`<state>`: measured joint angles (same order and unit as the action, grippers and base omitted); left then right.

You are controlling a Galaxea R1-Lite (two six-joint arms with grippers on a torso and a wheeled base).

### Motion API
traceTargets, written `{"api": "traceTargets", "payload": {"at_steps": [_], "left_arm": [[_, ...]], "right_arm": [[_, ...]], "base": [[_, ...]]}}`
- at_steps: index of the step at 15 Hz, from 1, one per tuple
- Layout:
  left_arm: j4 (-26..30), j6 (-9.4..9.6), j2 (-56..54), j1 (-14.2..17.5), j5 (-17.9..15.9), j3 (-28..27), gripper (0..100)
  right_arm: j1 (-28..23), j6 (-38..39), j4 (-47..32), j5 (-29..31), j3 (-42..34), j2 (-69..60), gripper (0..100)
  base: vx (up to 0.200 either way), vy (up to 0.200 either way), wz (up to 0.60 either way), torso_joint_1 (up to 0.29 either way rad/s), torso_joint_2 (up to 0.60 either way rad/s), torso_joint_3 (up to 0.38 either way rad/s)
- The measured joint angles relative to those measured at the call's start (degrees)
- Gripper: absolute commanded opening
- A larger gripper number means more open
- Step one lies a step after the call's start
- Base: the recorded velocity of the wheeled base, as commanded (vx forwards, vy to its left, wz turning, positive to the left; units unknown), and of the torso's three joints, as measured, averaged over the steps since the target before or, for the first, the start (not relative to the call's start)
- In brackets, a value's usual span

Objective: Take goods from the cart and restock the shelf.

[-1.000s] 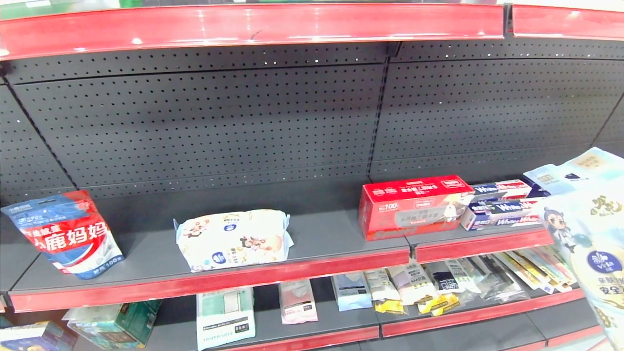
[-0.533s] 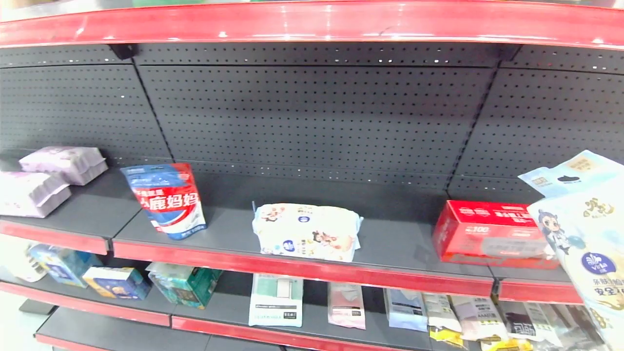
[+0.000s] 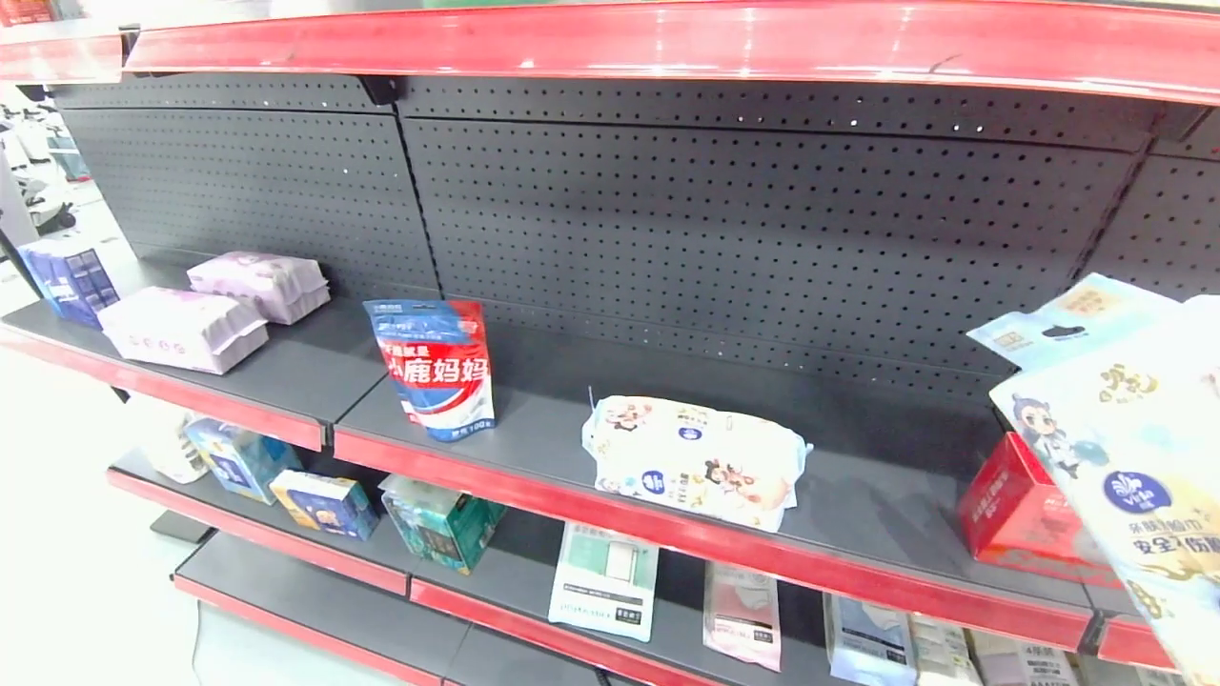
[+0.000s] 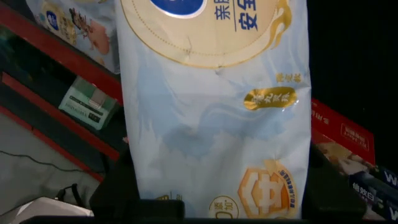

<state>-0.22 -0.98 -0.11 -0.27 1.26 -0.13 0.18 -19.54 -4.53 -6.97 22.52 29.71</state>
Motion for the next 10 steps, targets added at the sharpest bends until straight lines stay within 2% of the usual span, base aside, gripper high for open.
{"api": "traceTargets", "payload": {"at_steps": [4, 5, 10], "left_arm": [[0.0, -0.02, 0.0, 0.0, -0.3, 0.1, 100], [0.0, 0.54, 0.0, 0.0, -0.3, 0.1, 100], [0.0, 0.87, 0.0, 0.0, -0.2, 0.1, 100]], "right_arm": [[3.0, -0.1, 1.4, -0.2, 5.1, 10.5, 0], [3.5, -0.1, 2.7, -0.7, 5.7, 13.2, 0], [6.7, -0.2, 10.9, -6.1, 6.8, 25.2, 0]], "base": [[0.0, 0.0, 0.0, 0.0, 0.0, 0.0], [0.0, 0.0, 0.0, 0.0, 0.0, 0.0], [0.0, 0.0, 0.0, 0.0, 0.0, 0.0]]}}
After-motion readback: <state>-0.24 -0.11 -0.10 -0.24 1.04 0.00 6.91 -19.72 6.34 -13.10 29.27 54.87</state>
